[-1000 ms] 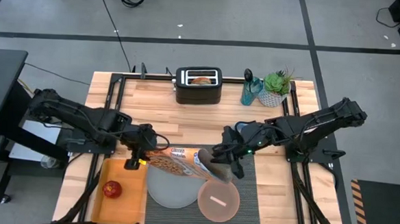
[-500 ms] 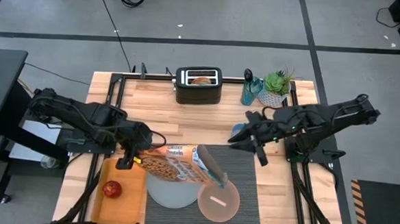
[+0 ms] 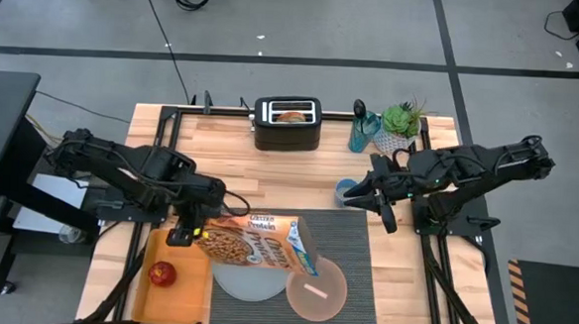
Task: Arrange a breakfast setting
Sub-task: Pour the cereal from the cereal box into the orange bowl
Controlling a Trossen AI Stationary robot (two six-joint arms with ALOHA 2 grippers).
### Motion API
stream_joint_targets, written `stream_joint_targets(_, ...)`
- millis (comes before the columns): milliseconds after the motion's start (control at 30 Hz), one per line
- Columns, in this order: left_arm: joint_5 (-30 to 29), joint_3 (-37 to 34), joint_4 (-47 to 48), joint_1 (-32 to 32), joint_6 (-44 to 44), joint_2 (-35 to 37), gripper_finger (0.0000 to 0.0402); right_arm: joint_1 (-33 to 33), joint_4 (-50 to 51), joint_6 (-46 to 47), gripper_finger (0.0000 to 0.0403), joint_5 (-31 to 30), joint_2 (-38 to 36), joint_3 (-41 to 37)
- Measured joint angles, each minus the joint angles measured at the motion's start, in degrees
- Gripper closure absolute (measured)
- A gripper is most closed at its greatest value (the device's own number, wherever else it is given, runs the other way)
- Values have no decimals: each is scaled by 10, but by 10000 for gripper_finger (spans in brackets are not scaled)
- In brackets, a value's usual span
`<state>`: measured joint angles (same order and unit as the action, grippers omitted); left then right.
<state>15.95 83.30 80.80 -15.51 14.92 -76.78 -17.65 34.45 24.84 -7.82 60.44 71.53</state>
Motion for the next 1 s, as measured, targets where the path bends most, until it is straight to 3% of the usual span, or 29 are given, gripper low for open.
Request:
stream_joint_targets(300,59,71,60,0,-22,-70,221,-8,3,12,300,-2,-8,0)
stream_joint_targets(800,137,106,92,3,-4,-148,221,-34,6,21,300,-33,2,0)
stream_joint_targets(1000,190,106,92,13,44,-153,221,-34,7,20,300,-37,2,0)
